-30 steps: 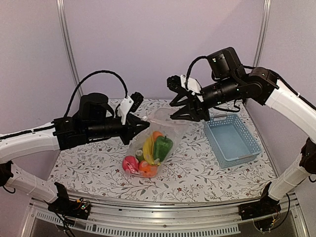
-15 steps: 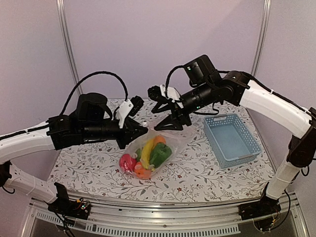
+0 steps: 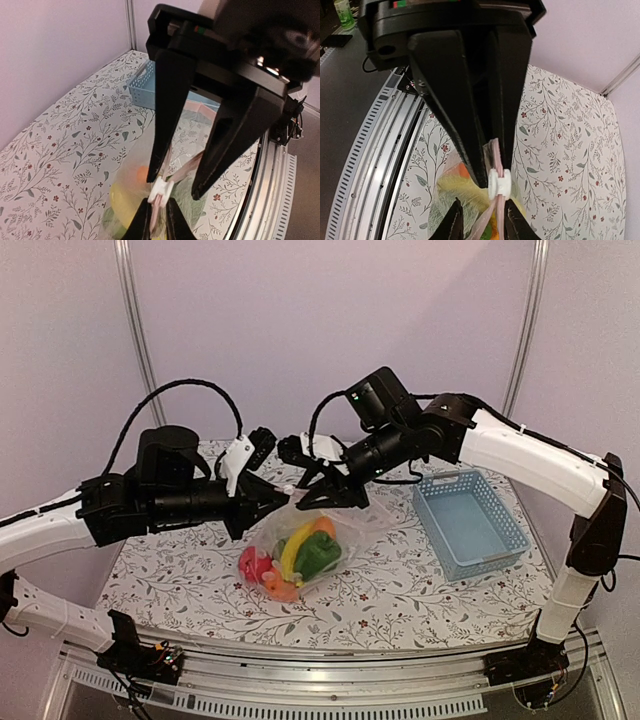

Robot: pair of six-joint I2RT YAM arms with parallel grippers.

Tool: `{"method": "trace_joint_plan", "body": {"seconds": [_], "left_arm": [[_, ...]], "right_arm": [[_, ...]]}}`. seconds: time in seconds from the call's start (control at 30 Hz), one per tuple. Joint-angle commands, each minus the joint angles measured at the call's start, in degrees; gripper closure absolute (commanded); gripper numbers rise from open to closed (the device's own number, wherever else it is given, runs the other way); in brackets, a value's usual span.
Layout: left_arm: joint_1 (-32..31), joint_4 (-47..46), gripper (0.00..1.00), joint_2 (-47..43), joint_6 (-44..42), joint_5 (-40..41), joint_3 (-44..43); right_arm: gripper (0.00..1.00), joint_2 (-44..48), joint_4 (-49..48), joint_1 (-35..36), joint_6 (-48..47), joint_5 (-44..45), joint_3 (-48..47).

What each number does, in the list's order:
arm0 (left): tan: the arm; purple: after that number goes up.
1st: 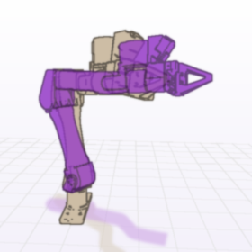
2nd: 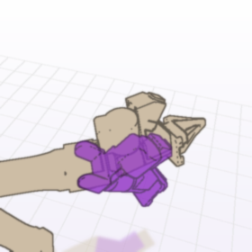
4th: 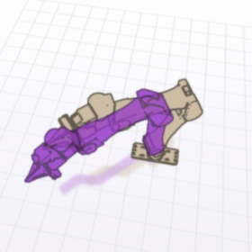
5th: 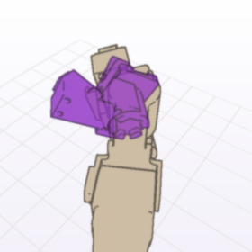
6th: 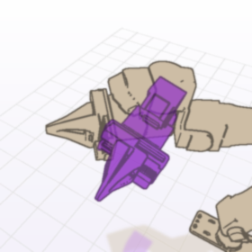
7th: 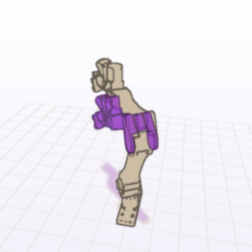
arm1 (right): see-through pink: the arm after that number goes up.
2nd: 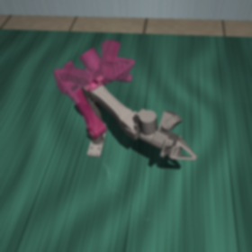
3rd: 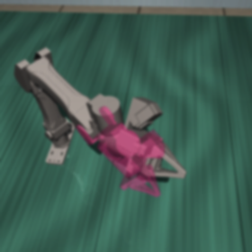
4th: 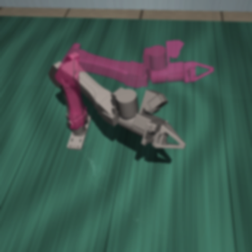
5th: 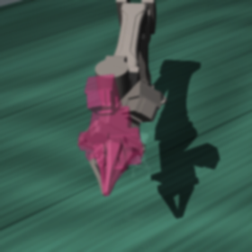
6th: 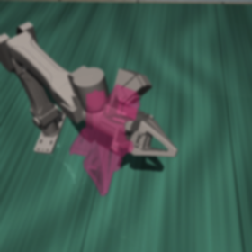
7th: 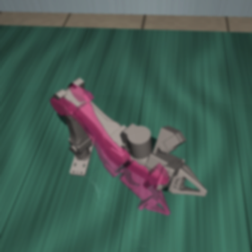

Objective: Place the food in the zip-top bag and seal the zipper
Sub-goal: Pass from the left arm to the right, then pass from the right arm to the left

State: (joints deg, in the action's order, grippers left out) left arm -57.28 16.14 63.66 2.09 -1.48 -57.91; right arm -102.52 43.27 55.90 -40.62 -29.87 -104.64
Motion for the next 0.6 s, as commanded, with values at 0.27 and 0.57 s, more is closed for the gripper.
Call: {"method": "trace_joint_plan", "body": {"seconds": [0.27,0.57], "left_arm": [[-0.78,-3.98,0.84,-2.94,-0.35,1.32,5.24],[-0.77,-8.40,0.93,-3.54,-1.10,2.92,8.26]], "right_arm": [[0.94,-1.28,-0.93,0.13,3.13,4.64,-1.32],[0.94,-1.15,-1.33,0.18,3.88,4.15,-1.36]]}}
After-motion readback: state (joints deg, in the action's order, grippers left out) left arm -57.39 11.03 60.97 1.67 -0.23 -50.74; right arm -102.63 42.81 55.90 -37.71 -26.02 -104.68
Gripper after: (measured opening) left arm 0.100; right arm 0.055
